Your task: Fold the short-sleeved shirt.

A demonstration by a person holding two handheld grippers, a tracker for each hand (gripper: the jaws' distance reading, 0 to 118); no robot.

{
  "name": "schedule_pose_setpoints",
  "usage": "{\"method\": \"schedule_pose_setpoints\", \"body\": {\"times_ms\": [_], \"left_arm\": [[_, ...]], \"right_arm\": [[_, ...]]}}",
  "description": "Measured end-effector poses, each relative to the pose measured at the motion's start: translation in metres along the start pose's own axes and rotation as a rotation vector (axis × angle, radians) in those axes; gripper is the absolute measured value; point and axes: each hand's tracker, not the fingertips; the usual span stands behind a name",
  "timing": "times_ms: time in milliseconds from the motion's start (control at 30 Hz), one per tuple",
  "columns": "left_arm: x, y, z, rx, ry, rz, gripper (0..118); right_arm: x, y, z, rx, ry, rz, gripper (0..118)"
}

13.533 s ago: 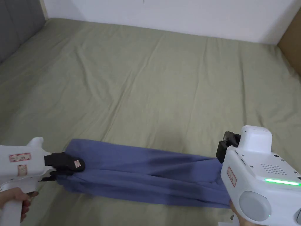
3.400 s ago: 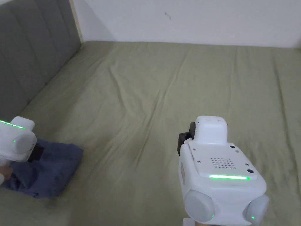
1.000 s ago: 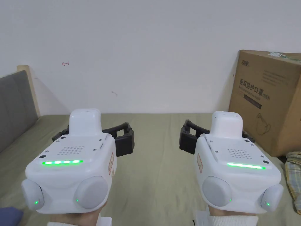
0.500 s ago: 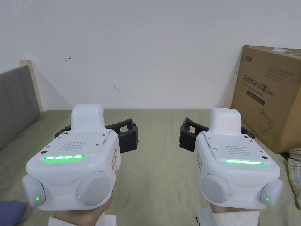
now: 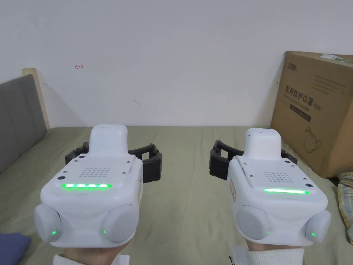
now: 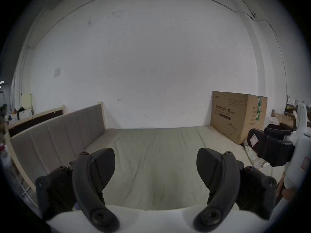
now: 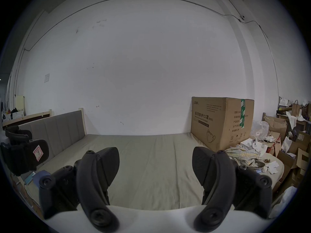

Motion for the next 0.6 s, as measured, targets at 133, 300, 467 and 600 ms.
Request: {"method": "schedule_pose_setpoints", "body": {"times_ms": [133, 300, 467, 600], "left_arm": [[0.002, 0.0, 0.004, 0.022, 0.009, -0.018, 103], [0.01, 0.0, 0.004, 0.021, 0.04, -0.076, 103], [0.013, -0.001, 0.004, 0.016, 0.012, -0.091, 103], [0.015, -0.001, 0.002, 0.01, 0.021, -0.092, 103]], "right_arm": [[-0.001, -0.001, 0.0, -0.001, 0.0, 0.017, 95], [-0.001, -0.004, 0.001, -0.009, 0.002, 0.027, 95], [0.0, -0.005, -0.001, -0.015, -0.005, 0.027, 95], [0.001, -0.005, -0.001, -0.016, -0.01, 0.027, 95]]}}
